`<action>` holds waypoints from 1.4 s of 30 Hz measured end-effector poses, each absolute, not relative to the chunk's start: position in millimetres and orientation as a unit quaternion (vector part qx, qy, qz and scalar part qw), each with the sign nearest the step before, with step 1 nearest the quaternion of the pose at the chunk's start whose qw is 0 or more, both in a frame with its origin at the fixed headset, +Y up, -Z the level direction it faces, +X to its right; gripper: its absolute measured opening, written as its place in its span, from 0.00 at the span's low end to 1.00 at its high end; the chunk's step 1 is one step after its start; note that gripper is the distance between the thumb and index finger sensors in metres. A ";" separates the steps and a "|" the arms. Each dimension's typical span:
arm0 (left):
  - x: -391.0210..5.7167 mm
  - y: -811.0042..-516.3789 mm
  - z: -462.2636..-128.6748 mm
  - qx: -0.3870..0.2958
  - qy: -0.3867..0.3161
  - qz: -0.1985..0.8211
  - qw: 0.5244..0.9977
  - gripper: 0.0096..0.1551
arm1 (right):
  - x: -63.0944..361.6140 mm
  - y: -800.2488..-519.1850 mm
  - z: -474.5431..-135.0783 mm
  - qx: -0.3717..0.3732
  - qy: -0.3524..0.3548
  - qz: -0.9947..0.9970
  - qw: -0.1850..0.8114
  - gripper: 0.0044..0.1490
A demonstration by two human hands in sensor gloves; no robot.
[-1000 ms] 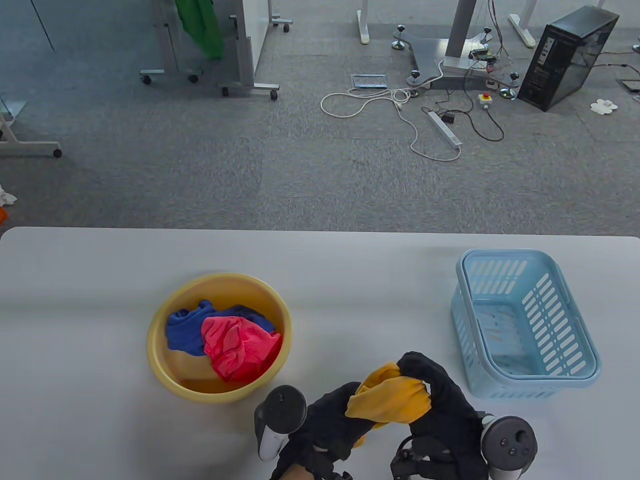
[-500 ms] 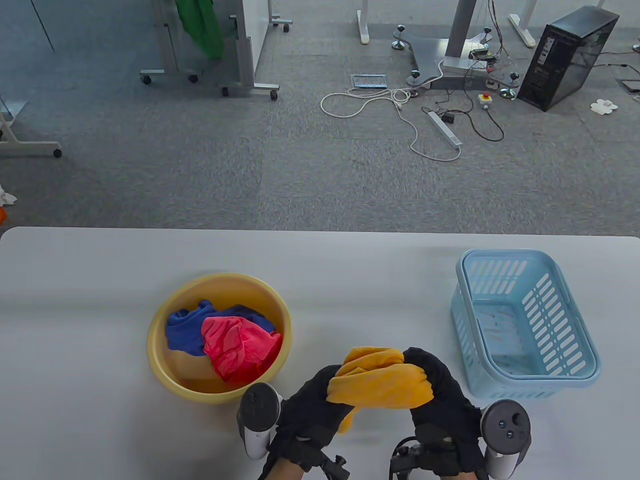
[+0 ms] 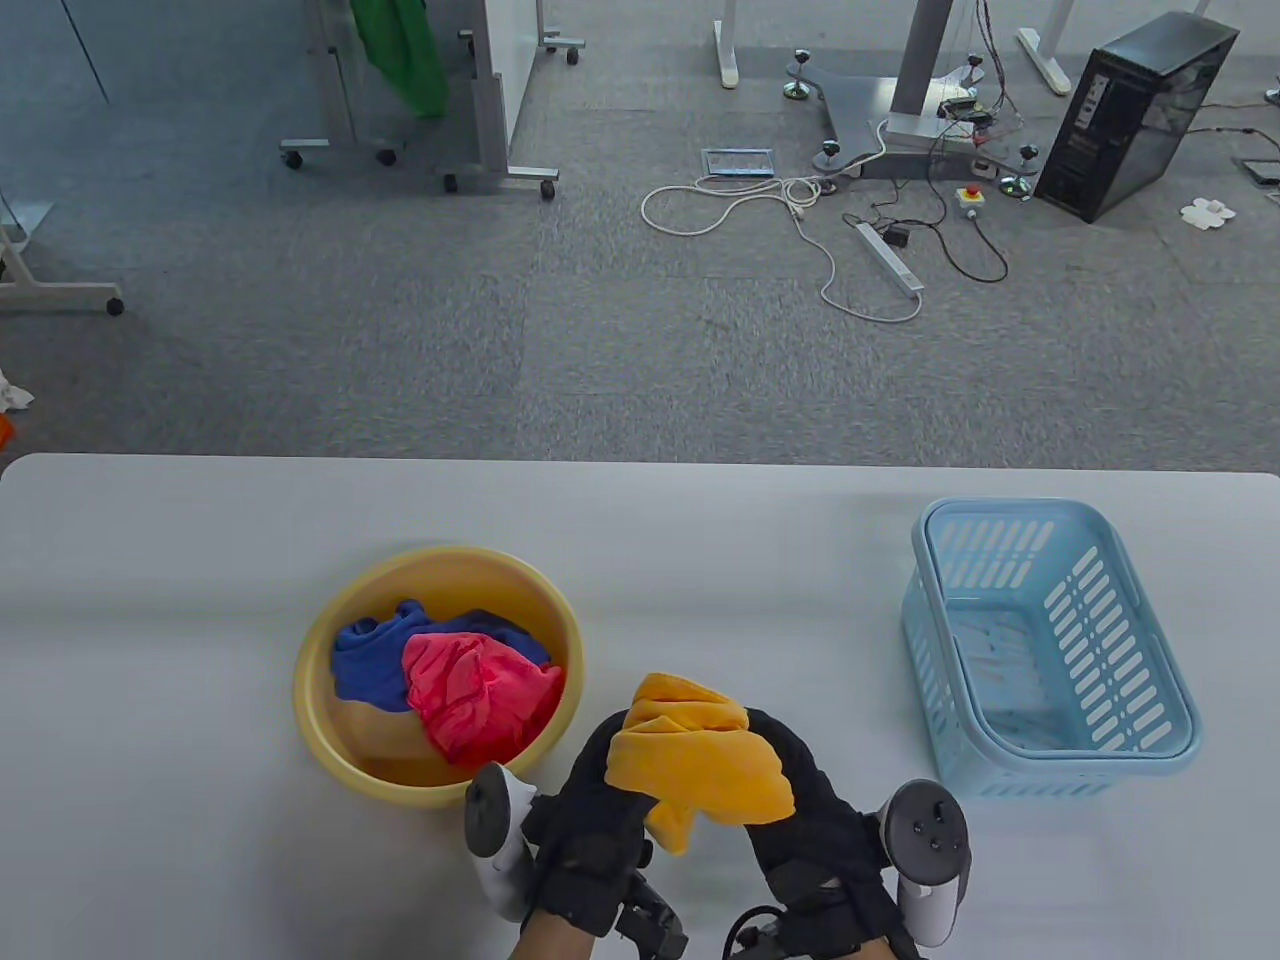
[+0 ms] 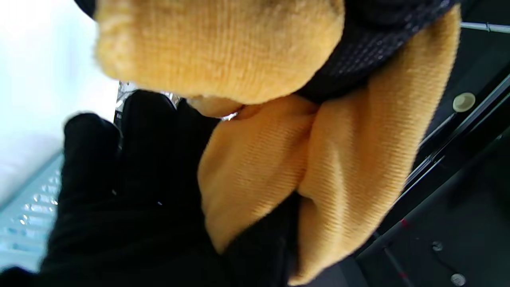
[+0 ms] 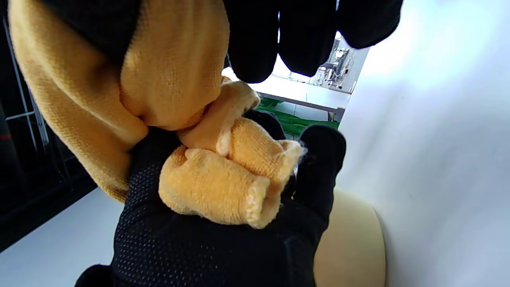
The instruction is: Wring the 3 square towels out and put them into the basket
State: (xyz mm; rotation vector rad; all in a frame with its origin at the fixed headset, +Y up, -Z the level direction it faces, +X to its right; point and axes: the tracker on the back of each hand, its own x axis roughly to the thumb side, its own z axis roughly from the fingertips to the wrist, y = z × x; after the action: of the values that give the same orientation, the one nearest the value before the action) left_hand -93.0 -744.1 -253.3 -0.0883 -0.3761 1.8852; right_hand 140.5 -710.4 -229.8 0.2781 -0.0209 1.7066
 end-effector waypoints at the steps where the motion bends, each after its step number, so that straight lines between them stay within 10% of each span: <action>1: -94.4 -742.6 -253.2 -0.030 -0.162 0.794 0.585 0.32 | 143.3 -708.7 -230.2 0.124 -0.012 0.756 0.642 0.40; 15: -103.5 -727.5 -248.4 0.022 -0.144 0.738 0.659 0.32 | 178.4 -678.3 -228.2 0.209 0.105 0.720 0.654 0.67; 24: -106.6 -716.3 -243.8 0.078 -0.151 0.622 0.764 0.32 | 167.8 -643.3 -203.9 0.229 -0.065 0.814 0.530 0.73; 42: -89.2 -722.2 -246.8 -0.052 -0.206 0.764 0.610 0.32 | 129.6 -678.0 -217.1 0.212 0.050 0.814 0.539 0.81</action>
State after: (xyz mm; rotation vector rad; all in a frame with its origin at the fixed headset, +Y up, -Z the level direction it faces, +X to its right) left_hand -89.2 -722.2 -246.8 -0.1200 -0.4755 1.7634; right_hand 129.6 -678.0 -217.1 0.5032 0.1183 1.9357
